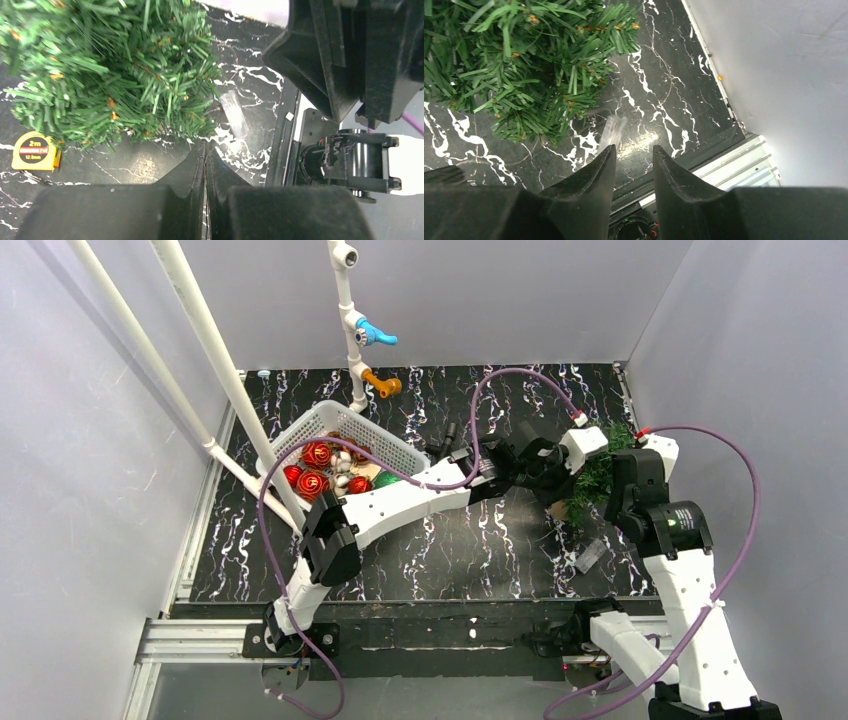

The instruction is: Decorate the small christmas tree

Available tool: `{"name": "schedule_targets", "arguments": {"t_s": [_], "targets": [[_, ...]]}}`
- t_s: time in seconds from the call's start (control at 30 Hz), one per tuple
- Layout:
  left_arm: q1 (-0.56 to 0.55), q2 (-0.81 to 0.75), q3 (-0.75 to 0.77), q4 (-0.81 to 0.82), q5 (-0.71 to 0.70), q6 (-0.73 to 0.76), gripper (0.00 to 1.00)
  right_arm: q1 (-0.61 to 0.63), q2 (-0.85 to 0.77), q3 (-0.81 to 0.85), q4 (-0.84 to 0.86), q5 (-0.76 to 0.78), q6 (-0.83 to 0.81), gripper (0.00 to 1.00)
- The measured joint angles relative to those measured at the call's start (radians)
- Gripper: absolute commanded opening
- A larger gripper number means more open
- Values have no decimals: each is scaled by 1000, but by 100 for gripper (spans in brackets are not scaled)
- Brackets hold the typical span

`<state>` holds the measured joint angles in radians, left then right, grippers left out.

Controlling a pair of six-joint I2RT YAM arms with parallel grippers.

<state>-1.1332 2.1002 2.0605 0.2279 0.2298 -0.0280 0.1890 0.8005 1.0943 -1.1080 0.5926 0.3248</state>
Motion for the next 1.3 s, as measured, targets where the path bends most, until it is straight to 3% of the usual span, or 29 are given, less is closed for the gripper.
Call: {"name": "schedule_targets", "arguments": {"t_s": [0.37,0.63,0.83,1.13,1.3], "targets": [[-13,5,-19,-18,-6,32,0,0,-74,6,18,-74,-7,48],[-15,5,-19,-39,4,35,0,0,-240,39,124,-342,-132,52],[-15,2,-29,-51,16,35,0,0,-440,-172,308,-485,-249,50],[-15,-4,-37,-45,21,-23,0,0,-449,-229,373,-514,-246,56],[-15,-8,-36,-45,18,-57,0,0,-413,-217,354,-472,-206,68]]}}
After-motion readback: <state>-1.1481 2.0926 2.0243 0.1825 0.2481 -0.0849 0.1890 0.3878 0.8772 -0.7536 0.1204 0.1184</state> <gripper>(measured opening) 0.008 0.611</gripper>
